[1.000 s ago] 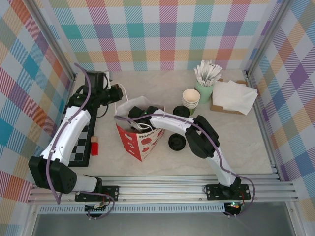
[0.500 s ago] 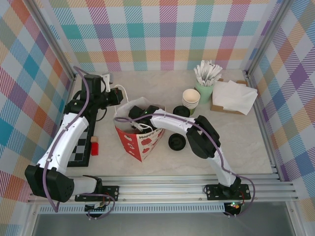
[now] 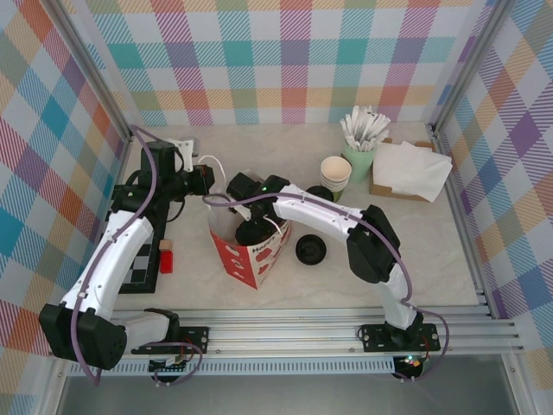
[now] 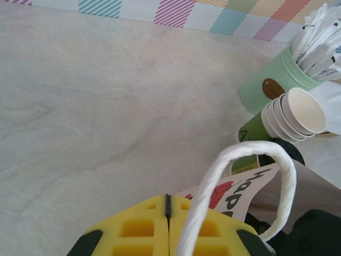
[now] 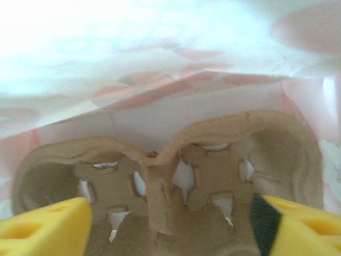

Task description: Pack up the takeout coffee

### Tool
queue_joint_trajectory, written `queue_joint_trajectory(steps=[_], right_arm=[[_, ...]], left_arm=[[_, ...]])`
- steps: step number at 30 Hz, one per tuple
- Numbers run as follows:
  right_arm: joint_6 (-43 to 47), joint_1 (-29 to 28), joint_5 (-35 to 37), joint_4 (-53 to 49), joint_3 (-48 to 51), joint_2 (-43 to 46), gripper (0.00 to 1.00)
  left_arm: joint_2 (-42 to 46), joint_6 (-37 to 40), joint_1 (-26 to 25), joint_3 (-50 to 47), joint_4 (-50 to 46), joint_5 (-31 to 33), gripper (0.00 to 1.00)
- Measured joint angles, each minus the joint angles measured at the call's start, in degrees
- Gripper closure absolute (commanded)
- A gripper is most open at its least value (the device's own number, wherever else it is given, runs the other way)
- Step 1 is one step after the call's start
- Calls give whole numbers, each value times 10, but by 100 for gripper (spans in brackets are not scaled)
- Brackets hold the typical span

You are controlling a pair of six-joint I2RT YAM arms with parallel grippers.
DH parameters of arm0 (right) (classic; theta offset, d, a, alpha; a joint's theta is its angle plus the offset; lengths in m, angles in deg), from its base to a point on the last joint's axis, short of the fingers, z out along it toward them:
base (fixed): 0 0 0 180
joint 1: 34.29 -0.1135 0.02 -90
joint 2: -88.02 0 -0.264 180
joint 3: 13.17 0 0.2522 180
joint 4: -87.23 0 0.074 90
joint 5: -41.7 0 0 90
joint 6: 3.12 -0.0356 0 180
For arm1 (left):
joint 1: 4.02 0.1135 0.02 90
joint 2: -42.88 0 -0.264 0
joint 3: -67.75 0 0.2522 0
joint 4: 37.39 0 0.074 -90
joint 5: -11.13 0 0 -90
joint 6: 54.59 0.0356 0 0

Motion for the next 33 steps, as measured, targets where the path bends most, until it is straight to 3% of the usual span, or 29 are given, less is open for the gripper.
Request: queue_joint_trajectory(steps=[2, 12, 20, 33], right_arm=[[-1, 0, -4, -3, 0, 4, 56], [-4, 0, 3, -11, 7, 4, 100], [-6, 0, 12, -9, 41, -24, 100], [-3, 0, 18, -26, 12, -40, 100]], left_arm=[[1, 2, 0, -2, 2, 1, 100], [1, 6, 0, -2, 12, 5, 100], [1, 6, 0, -2, 12, 5, 100], [1, 7, 0, -2, 12, 10, 100]])
